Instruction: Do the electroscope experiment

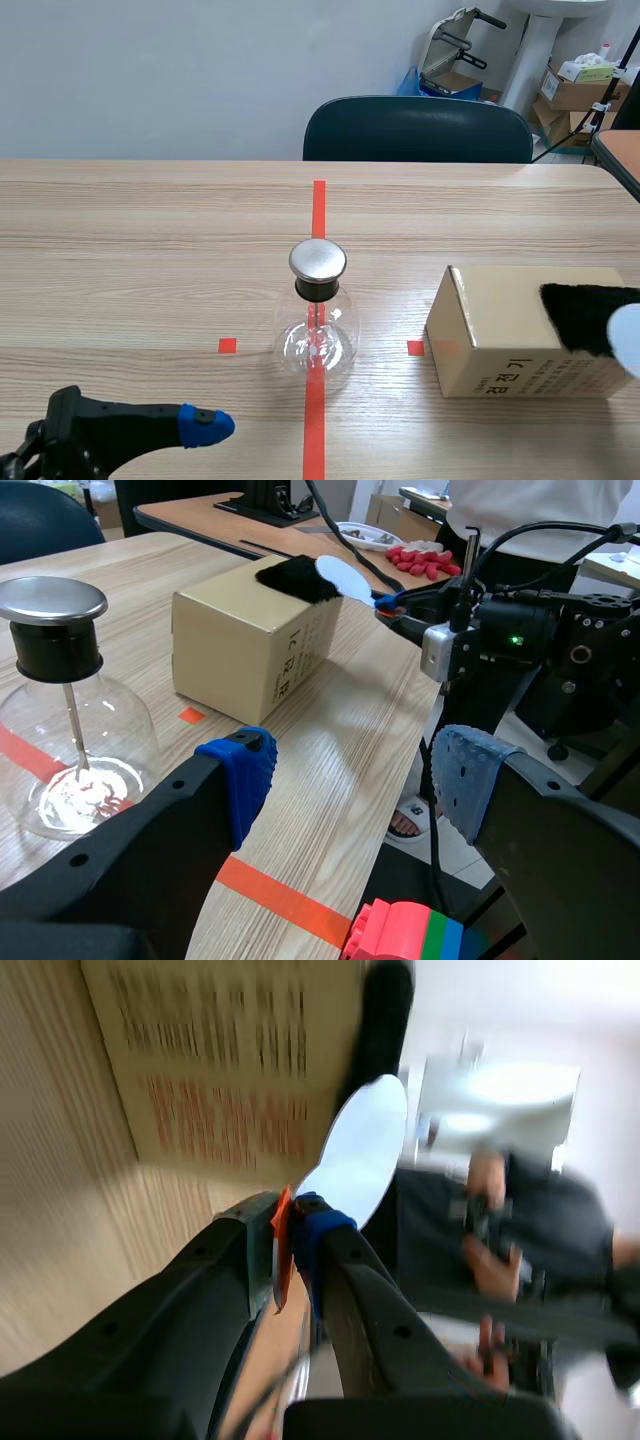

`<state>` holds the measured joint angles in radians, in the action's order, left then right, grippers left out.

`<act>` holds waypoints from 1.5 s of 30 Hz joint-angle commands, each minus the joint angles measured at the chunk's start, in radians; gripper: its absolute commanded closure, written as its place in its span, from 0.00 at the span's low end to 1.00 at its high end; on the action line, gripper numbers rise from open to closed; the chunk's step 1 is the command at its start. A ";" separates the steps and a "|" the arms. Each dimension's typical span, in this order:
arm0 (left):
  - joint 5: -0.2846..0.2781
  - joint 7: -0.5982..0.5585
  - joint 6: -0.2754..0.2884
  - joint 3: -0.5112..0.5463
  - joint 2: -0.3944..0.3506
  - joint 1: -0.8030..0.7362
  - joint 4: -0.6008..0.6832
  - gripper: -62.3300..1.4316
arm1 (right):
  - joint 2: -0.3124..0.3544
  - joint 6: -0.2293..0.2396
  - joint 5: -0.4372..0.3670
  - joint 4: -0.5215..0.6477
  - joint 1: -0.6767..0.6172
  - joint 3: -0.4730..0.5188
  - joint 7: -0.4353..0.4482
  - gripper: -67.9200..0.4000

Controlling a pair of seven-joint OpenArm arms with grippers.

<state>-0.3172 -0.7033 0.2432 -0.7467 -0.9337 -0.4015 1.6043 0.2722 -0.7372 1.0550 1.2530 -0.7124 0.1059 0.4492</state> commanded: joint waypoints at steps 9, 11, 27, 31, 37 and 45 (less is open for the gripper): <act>-0.003 -0.010 0.006 -0.006 0.005 -0.003 0.013 0.41 | 0.005 -0.046 0.011 0.009 -0.005 0.005 -0.017 0.97; -0.003 -0.010 0.006 -0.006 0.005 -0.003 0.013 0.41 | 0.005 -0.046 0.011 0.009 -0.005 0.006 -0.117 0.97; -0.003 -0.009 0.006 -0.006 0.005 -0.003 0.013 0.41 | 0.005 -0.046 0.011 0.009 -0.005 0.006 -0.019 0.97; -0.003 -0.009 0.006 -0.006 0.005 -0.003 0.013 0.41 | 0.005 -0.046 0.011 0.009 -0.005 0.007 -0.164 0.97; -0.003 -0.009 0.006 -0.006 0.004 -0.003 0.013 0.41 | 0.005 -0.046 0.031 0.009 -0.002 0.006 0.087 0.97; -0.003 -0.006 0.006 -0.006 0.004 -0.003 0.013 0.41 | 0.005 -0.046 0.011 0.009 -0.003 0.006 -0.027 0.97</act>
<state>-0.3176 -0.7017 0.2432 -0.7467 -0.9337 -0.4015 1.6043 0.2714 -0.7372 1.0798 1.2530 -0.7124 0.1074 0.4568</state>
